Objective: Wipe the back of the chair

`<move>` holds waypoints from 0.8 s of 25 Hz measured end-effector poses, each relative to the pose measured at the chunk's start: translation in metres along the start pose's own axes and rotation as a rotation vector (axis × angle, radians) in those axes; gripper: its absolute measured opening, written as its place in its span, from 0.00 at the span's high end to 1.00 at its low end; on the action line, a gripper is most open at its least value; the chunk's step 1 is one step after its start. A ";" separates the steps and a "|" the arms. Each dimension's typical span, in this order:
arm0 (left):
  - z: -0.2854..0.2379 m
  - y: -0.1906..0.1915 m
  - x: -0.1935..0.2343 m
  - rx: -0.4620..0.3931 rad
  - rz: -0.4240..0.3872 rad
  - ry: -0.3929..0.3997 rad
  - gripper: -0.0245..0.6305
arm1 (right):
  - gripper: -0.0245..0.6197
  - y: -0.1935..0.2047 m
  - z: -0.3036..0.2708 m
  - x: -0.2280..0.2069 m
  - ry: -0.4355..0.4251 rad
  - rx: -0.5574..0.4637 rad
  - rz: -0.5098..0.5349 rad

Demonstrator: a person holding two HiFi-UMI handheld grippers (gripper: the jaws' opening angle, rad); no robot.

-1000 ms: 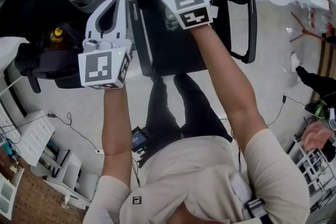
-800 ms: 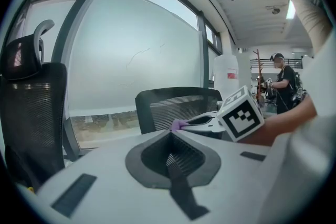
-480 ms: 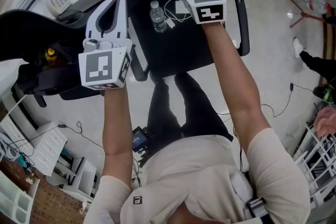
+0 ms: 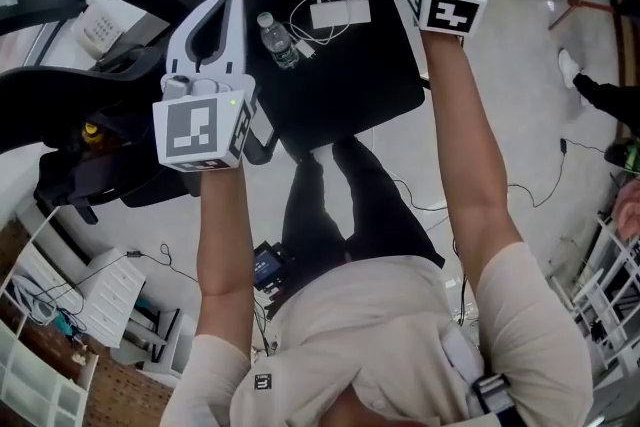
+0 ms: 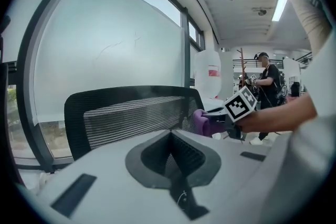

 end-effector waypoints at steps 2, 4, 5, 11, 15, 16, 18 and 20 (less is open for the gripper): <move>-0.001 -0.001 -0.002 0.001 -0.002 0.002 0.95 | 0.90 0.000 -0.001 0.003 -0.012 -0.002 -0.001; 0.000 -0.001 -0.001 0.001 -0.002 -0.002 0.95 | 0.90 -0.001 -0.002 0.008 -0.021 -0.004 -0.002; 0.001 -0.001 0.001 0.001 0.000 -0.005 0.95 | 0.90 -0.002 -0.003 0.010 -0.024 -0.005 0.000; 0.016 0.008 0.015 0.000 0.020 -0.038 0.95 | 0.90 -0.005 -0.007 0.029 -0.046 -0.004 0.013; 0.032 0.015 0.027 -0.005 0.036 -0.064 0.95 | 0.90 -0.014 -0.011 0.062 -0.101 -0.018 0.028; 0.036 0.017 0.031 -0.005 0.040 -0.072 0.95 | 0.90 -0.017 -0.013 0.075 -0.126 -0.024 0.036; 0.046 0.022 0.039 -0.006 0.049 -0.088 0.95 | 0.90 -0.023 -0.015 0.105 -0.191 -0.034 0.057; 0.056 0.027 0.046 -0.002 0.061 -0.106 0.95 | 0.90 -0.030 -0.017 0.143 -0.273 -0.043 0.088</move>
Point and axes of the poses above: the fingertips, and each gripper's own axes: z backward along the fingers, x to its left, y out of its underside, the point moved 10 cm from there along z, backward along the fingers, and after that the axes turned 7 degrees about x, right-handed, at the moved point
